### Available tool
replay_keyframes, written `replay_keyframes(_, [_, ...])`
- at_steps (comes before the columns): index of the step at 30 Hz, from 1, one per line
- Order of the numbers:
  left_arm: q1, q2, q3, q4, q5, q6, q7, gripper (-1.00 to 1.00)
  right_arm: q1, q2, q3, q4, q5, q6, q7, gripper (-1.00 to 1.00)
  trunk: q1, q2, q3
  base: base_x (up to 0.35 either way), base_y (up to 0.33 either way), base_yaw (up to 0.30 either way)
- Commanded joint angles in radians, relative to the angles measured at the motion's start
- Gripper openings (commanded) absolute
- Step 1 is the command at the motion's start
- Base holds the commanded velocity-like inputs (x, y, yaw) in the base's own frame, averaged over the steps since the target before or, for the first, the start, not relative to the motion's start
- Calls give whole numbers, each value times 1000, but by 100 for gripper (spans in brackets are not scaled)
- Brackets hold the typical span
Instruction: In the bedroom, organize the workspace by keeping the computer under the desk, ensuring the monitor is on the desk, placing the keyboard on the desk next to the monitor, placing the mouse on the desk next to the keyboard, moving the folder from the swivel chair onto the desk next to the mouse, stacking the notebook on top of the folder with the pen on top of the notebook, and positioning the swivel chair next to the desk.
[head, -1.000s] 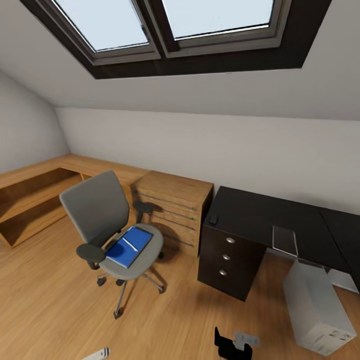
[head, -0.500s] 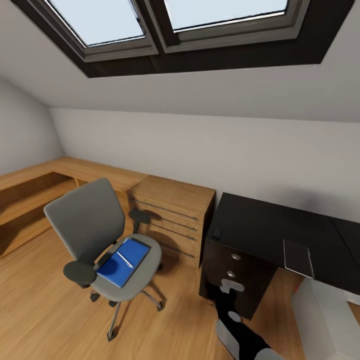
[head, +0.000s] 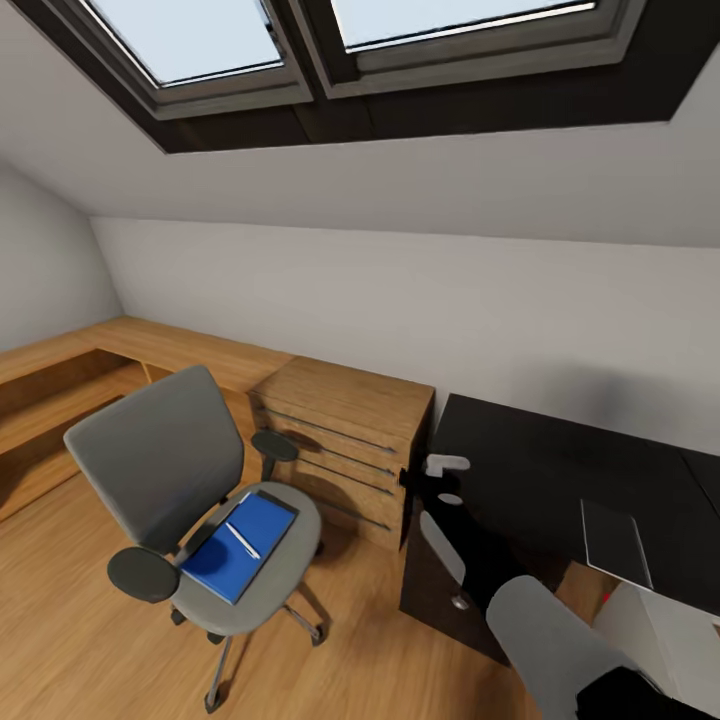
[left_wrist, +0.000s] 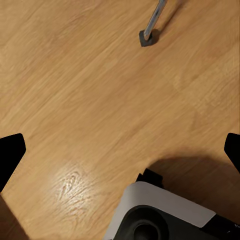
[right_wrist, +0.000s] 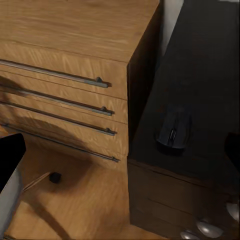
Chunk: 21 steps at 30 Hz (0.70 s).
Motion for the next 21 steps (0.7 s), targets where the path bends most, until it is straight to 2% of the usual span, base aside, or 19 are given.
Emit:
replay_keyframes(1, [-1, 1, -3, 1, 9, -5, 2, 100, -9, -5, 4, 5, -6, 11, -9, 100, 0, -1, -1, 28, 0, 0])
replay_keyframes(4, [-1, 3, -4, 3, 9, -7, 1, 100, -23, -15, 3, 35, -4, 22, -10, 100, 0, -1, -1, 18, 0, 0])
replay_keyframes(8, [-1, 4, -5, 6, -11, -12, 1, 100, -33, -17, 4, 97, -1, 21, -10, 100, 0, -1, -1, 97, 0, 0])
replay_keyframes(10, [-1, 0, -3, 7, -50, -29, 1, 100, -36, -17, 4, 128, 0, 16, -10, 100, 0, -1, -1, 236, 0, 0])
replay_keyframes(15, [-1, -8, -1, 19, -80, -81, 1, 100, -38, -22, 3, 147, 0, 12, -10, 100, 0, -1, -1, 291, 0, 0])
replay_keyframes(21, [-1, -10, -2, 38, -85, -92, 1, 100, -39, -38, 2, 154, -1, 11, -11, 100, 0, -1, -1, 316, 0, 0])
